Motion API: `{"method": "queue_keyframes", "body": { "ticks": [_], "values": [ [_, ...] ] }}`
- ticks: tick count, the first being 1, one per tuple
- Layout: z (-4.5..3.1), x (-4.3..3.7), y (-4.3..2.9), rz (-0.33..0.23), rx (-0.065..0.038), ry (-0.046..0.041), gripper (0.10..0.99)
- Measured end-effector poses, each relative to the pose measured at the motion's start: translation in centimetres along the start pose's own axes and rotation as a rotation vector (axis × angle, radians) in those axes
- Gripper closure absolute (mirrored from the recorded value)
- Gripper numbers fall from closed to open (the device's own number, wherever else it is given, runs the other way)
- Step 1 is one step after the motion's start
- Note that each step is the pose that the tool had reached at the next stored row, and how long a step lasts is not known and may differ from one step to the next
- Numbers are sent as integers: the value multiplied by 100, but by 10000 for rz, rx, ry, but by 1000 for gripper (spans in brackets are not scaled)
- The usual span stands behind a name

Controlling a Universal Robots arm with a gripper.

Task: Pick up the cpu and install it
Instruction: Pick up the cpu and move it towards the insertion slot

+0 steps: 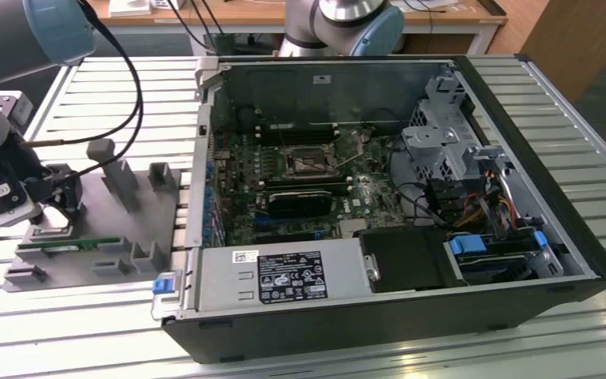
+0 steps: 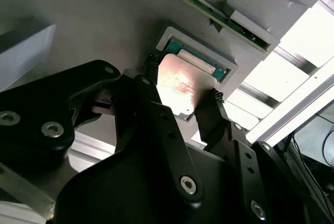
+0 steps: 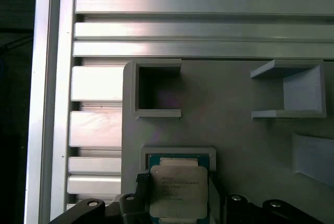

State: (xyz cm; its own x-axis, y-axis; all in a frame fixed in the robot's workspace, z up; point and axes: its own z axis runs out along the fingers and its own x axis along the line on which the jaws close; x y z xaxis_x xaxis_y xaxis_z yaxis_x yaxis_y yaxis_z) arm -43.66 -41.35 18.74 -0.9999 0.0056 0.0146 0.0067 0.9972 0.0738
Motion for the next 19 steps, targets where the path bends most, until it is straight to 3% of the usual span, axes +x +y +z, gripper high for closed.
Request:
{"method": "queue_keyframes", "body": {
  "ticks": [19],
  "values": [
    [-168, 2, 12, 0, -12, 1, 553]
  ]
}}
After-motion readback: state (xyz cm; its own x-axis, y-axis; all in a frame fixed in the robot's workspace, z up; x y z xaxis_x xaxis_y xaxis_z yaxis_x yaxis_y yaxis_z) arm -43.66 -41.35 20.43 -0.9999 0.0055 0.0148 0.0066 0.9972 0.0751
